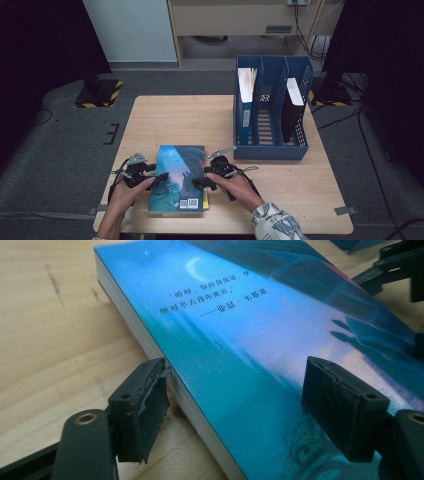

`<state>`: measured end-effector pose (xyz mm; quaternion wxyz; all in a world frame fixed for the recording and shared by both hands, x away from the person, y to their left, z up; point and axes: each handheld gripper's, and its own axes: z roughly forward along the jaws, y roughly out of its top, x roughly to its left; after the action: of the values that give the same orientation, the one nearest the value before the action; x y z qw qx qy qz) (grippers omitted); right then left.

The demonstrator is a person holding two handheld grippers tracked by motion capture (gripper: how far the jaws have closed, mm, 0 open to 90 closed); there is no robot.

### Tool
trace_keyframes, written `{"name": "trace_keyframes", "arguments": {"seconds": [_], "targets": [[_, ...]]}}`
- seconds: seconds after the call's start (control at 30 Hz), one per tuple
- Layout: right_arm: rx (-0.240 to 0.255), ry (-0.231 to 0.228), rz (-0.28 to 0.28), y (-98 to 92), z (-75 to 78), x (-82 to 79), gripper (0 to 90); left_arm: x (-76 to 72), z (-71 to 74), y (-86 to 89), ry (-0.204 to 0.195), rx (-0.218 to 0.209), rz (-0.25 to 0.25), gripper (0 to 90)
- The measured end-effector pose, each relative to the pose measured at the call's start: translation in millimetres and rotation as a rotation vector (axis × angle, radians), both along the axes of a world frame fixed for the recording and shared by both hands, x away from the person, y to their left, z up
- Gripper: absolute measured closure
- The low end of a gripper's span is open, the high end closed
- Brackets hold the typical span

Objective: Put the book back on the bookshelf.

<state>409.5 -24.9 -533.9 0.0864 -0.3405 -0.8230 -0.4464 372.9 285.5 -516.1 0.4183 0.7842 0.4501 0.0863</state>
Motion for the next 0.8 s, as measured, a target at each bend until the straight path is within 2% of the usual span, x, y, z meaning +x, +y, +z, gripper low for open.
{"name": "trace_keyframes", "arguments": {"seconds": [0.1, 0.23, 0.4, 0.5, 0.57, 0.67, 0.7, 0.8], "targets": [[0.001, 0.013, 0.017, 1.8, 0.4, 4.4, 14.9, 3.3, -2.3, 2.4, 0.019, -0.028, -0.01, 24.7], [0.016, 0.027, 0.016, 1.0, -0.2, 6.0, 14.1, 6.9, -2.4, -1.3, 0.005, -0.021, -0.034, 24.8], [0.019, 0.043, -0.008, -1.1, 0.4, 9.0, 20.8, 6.5, -1.4, -3.4, -0.005, -0.009, -0.04, 24.9], [0.02, 0.025, -0.017, -1.7, 2.9, 8.4, 24.7, 5.6, -0.7, -3.1, -0.008, -0.003, -0.038, 25.1], [0.022, 0.001, -0.032, -2.0, 10.2, 6.0, 28.0, 4.3, 0.0, -2.3, -0.01, 0.004, -0.037, 25.1], [0.019, -0.012, -0.035, -0.2, 16.3, 4.7, 27.9, 3.6, 0.2, -2.0, -0.008, 0.003, -0.032, 25.2], [0.006, -0.014, -0.037, 2.1, 17.5, 4.6, 27.9, 3.4, 0.3, -2.2, -0.009, 0.005, -0.031, 25.2], [0.011, -0.002, -0.043, 5.9, 17.1, 5.0, 28.0, 3.0, 0.5, -2.2, -0.008, 0.006, -0.03, 25.2]]}}
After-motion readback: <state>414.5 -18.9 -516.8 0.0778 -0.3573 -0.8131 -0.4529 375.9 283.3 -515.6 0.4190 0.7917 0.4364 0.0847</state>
